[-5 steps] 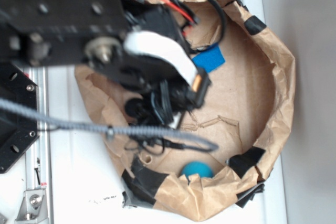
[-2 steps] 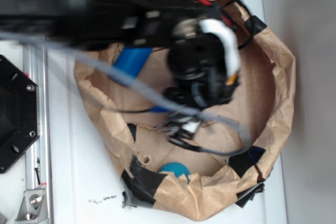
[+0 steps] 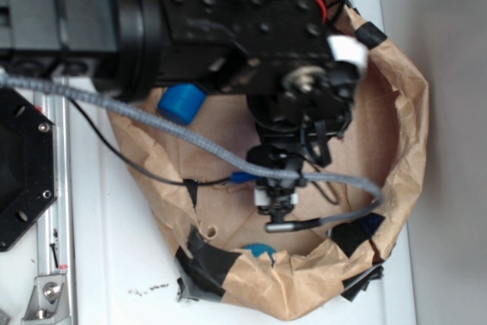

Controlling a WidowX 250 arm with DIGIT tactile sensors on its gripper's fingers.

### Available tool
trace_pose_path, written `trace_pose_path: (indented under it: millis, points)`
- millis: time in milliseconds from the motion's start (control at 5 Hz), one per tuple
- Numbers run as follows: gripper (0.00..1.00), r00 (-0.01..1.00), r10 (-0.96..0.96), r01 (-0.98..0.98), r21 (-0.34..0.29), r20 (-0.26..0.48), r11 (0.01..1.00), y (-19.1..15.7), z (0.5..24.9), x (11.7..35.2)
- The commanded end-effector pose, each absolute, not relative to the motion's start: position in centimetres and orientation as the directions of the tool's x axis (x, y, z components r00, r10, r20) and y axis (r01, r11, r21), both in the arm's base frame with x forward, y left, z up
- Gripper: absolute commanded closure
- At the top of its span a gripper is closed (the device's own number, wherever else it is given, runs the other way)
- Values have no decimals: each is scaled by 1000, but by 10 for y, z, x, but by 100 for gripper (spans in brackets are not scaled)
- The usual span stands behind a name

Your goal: Grab the blue ball.

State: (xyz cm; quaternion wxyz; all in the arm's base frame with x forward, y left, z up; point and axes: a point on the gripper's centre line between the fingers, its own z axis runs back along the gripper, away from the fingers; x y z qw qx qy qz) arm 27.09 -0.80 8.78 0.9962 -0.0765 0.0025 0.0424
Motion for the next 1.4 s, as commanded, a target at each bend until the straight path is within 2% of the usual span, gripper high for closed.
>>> trace_pose_path:
  millis: [0, 200, 600, 800, 1200]
  points:
    - [0, 785, 508, -587, -165, -353, 793, -41, 74, 311]
    - [0, 592, 652, -782, -143, -474, 606, -51, 53, 306]
    - [0, 399, 705, -868, 7, -586, 497, -93, 31, 264]
    - [100, 341, 741, -895, 41, -578, 444, -94, 24, 255]
    - [100, 293, 751, -907, 76, -591, 414, -93, 14, 251]
